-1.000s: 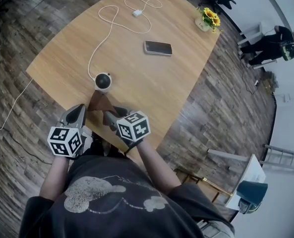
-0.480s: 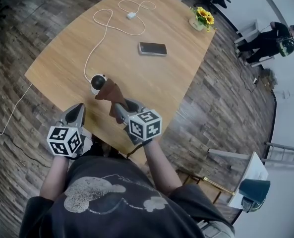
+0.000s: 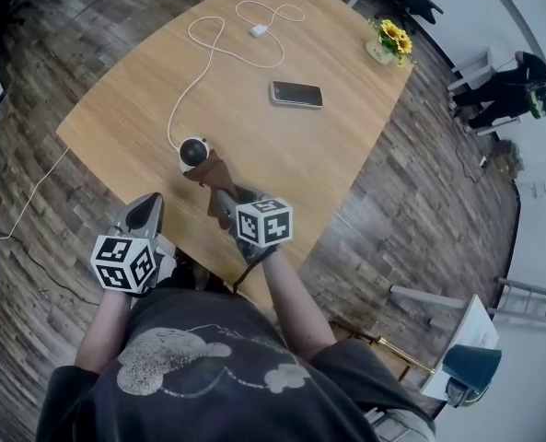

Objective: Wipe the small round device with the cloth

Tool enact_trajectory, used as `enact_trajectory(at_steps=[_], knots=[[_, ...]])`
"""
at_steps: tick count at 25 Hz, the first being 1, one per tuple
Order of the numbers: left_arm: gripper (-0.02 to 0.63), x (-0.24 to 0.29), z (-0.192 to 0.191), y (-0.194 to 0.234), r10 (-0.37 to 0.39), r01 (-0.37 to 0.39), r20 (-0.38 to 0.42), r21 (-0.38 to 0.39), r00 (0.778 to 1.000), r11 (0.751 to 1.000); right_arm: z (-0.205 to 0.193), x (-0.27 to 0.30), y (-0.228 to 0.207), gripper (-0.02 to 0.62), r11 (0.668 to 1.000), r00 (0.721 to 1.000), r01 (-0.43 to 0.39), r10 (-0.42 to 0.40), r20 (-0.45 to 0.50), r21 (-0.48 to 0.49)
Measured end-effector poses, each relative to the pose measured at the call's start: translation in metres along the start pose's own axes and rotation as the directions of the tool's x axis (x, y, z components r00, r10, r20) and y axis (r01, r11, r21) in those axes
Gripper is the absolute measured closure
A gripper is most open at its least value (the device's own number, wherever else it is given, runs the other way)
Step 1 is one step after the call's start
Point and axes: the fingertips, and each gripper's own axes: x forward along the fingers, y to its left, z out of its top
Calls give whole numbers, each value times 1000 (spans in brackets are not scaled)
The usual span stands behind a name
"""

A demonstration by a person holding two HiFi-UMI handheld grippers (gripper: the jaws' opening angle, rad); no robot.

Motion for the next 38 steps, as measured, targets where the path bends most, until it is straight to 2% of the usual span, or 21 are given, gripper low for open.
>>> enact_trajectory(at_steps=[7,18,24,30,34,38], knots=[[588,-4,-3,4,15,-15,-1,-7,1000,1000,-22,8,-12,517,1000,998,16,-15,-66,19],[588,1,6,-1,9,-9,18,1,1000,1000,-12,-18,-18,517,999,999,36,-36,2,26],[588,0,8,-2,9,-9,25,5,1000,1000,12,-43,-24,517,998,992,57,-59,109,19],[588,-3,8,-1,9,-9,27,9,1000,1000,66,-63,-28,517,998,969,54,-58,242,24],[588,-1,12,0,4,-5,32,14,999,1000,94,-53,-28,517,998,965,60,-53,257,-21],[588,0,17,4,6,-7,33,13,999,1000,104,-27,-18,517,999,971,25,-14,238,-45]])
